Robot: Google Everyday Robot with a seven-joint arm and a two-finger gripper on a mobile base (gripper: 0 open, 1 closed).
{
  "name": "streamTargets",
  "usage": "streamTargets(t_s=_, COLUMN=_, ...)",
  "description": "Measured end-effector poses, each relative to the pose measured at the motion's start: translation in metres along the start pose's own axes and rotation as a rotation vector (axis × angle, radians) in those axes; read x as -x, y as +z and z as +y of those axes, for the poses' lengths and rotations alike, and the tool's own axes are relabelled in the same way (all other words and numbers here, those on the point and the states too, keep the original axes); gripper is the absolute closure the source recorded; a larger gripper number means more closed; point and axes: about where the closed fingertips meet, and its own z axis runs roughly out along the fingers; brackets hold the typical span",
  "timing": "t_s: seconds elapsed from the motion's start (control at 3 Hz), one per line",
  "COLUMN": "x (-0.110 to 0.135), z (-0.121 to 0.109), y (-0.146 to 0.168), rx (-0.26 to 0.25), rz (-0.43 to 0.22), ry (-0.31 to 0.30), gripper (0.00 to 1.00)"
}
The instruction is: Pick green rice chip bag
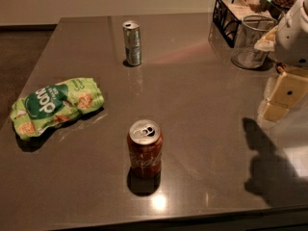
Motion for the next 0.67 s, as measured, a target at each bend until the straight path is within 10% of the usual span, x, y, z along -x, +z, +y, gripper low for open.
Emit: streamTargets(t_s=0.67, x=0.023, z=-0.002, y=-0.006, rx=0.003, rz=-0.074, ry=-0.036, gripper=0.0)
